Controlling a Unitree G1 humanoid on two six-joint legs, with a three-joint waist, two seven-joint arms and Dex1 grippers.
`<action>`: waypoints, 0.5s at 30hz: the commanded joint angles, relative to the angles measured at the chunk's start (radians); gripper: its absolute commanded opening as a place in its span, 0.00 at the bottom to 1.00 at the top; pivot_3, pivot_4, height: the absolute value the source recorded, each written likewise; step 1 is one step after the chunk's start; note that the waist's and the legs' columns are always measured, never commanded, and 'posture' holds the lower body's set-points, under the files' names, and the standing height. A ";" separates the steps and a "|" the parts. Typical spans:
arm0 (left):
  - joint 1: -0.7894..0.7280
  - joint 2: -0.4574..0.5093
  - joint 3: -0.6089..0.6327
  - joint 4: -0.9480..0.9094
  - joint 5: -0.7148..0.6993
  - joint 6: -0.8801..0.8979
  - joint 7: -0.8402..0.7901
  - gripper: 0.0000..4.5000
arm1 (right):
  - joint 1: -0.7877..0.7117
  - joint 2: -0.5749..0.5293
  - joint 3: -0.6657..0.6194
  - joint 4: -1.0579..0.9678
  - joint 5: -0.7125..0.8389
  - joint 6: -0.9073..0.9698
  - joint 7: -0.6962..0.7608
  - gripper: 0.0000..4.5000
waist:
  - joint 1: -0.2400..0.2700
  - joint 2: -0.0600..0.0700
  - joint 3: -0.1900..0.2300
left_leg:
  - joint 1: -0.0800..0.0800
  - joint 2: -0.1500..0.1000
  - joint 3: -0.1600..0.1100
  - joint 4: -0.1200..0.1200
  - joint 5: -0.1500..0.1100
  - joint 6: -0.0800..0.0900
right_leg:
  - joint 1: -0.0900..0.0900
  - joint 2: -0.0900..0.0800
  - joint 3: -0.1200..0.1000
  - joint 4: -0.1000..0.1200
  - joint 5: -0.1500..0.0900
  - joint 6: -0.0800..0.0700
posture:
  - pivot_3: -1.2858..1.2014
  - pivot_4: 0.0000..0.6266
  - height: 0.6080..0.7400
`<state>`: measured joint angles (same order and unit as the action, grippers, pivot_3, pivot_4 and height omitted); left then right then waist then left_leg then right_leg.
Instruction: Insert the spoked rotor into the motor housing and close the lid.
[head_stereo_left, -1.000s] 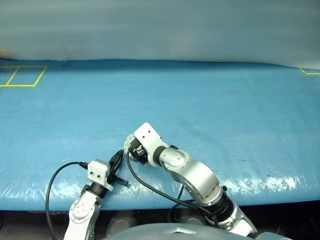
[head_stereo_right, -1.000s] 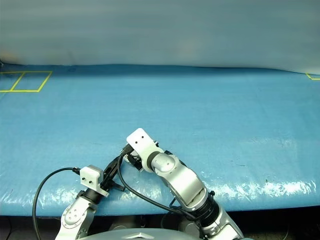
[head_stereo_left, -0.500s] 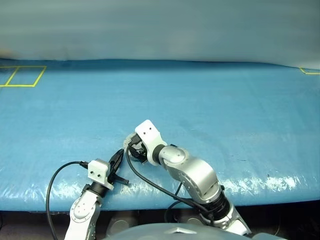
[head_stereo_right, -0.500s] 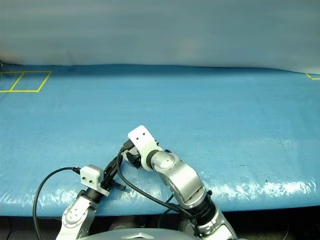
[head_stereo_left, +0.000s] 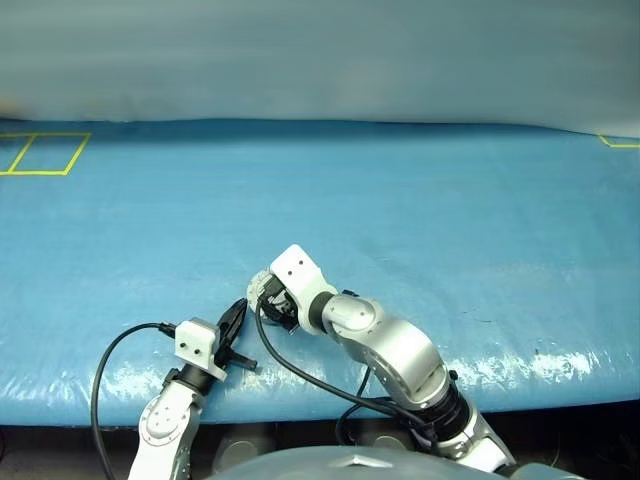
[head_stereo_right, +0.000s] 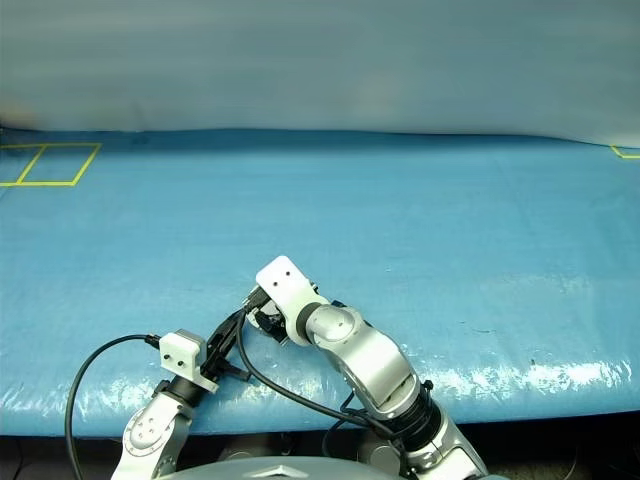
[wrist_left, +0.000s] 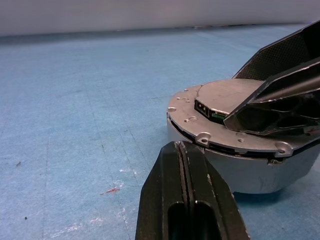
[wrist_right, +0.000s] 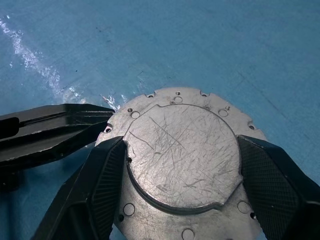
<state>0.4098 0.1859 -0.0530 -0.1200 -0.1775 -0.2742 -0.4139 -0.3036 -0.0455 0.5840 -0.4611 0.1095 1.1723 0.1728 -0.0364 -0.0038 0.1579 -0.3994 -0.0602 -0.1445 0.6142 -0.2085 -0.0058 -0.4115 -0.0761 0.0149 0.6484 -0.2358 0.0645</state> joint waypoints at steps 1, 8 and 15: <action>0.003 -0.001 -0.002 -0.013 -0.001 -0.025 -0.005 0.00 | 0.037 -0.021 0.053 0.089 0.000 -0.001 0.015 0.71 | 0.000 0.000 -0.001 | 0.001 0.000 0.000 0.000 0.000 0.000 | 0.001 0.000 0.000 0.000 0.000 0.000 | 0.52 0.24 1.00; 0.004 -0.002 -0.002 -0.008 -0.002 -0.030 -0.009 0.00 | 0.051 -0.047 0.093 0.139 -0.033 -0.055 0.016 0.71 | -0.001 0.001 -0.006 | 0.004 0.002 0.001 0.000 0.000 -0.001 | 0.003 -0.002 0.000 0.000 0.000 0.000 | 0.52 0.24 1.00; 0.003 0.000 0.000 -0.006 -0.002 -0.032 -0.011 0.00 | 0.051 -0.098 0.139 0.154 -0.068 -0.072 0.027 0.71 | 0.000 0.004 -0.012 | 0.005 0.002 0.001 0.000 -0.004 -0.006 | 0.003 -0.002 0.000 0.000 0.000 0.000 | 0.52 0.24 1.00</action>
<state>0.4175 0.1861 -0.0494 -0.1116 -0.1775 -0.2747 -0.4153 -0.2936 -0.1063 0.6668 -0.4160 0.0524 1.0470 0.1844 -0.0364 -0.0001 0.1462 -0.3948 -0.0579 -0.1435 0.6142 -0.2123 -0.0120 -0.4084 -0.0780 0.0146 0.6481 -0.2359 0.0644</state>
